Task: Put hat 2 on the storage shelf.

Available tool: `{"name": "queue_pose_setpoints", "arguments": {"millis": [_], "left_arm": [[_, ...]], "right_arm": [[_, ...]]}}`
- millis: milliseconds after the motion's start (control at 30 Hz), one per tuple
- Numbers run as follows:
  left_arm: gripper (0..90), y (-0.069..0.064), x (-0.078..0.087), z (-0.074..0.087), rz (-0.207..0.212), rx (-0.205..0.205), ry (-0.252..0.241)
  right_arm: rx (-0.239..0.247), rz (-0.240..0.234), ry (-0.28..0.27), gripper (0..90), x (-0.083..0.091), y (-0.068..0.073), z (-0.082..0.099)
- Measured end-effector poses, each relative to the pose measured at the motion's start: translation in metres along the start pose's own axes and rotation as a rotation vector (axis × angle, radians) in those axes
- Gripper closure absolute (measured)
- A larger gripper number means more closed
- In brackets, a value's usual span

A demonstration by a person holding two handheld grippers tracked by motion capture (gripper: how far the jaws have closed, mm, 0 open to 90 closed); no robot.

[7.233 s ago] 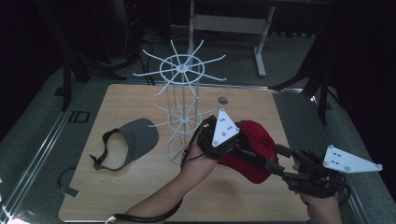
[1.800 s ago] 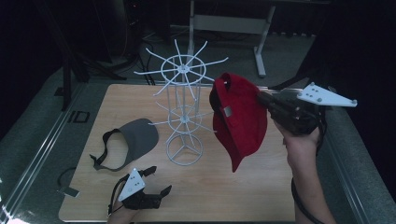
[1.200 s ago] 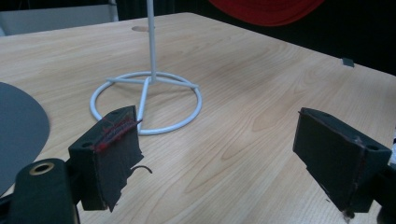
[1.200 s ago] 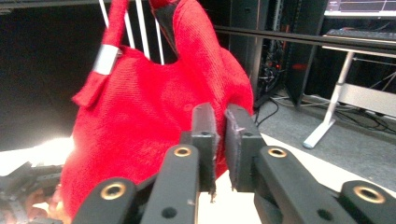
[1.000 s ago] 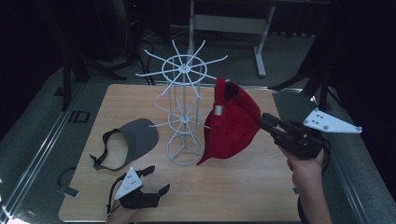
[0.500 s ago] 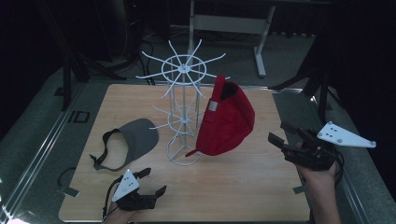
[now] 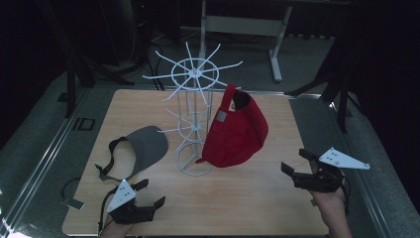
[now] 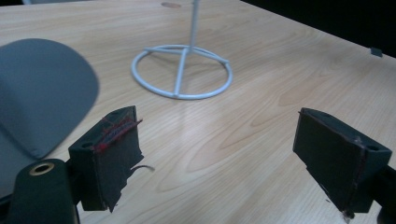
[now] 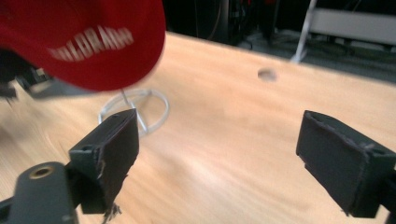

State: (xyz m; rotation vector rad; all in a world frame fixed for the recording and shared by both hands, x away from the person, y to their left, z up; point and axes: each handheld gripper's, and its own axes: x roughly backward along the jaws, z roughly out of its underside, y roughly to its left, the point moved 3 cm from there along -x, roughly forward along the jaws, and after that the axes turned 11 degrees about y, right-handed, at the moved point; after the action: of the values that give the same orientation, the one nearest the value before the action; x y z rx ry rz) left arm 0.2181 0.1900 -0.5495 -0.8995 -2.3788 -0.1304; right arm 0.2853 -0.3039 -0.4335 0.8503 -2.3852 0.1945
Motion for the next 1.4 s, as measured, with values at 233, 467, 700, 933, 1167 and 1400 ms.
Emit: {"name": "queue_pose_setpoints", "arguments": {"millis": [233, 467, 700, 933, 1167, 1400], "left_arm": [[15.0, 0.014, 0.008, 0.008, -0.034, -0.005, 0.032], [15.1, 0.028, 0.017, 0.016, -0.074, 0.019, 0.064], [15.2, 0.05, 0.028, 0.022, -0.142, 0.063, 0.067], [15.2, 0.071, 0.038, 0.024, -0.193, 0.099, 0.066], [15.2, 0.094, 0.041, 0.024, -0.249, 0.121, 0.086], [16.8, 0.116, 0.046, 0.021, -0.308, 0.097, 0.098]], "right_arm": [[-0.046, -0.01, 0.022, 16.7, -0.013, -0.012, 0.022], [-0.027, 0.052, 0.034, 16.1, -0.021, -0.019, 0.041], [-0.043, 0.055, 0.038, 15.5, -0.031, -0.026, 0.062], [-0.069, 0.044, 0.043, 15.5, -0.041, -0.032, 0.083], [-0.104, 0.036, 0.085, 15.4, -0.046, -0.036, 0.1], [-0.114, 0.026, 0.077, 15.5, -0.043, -0.037, 0.101]]}}
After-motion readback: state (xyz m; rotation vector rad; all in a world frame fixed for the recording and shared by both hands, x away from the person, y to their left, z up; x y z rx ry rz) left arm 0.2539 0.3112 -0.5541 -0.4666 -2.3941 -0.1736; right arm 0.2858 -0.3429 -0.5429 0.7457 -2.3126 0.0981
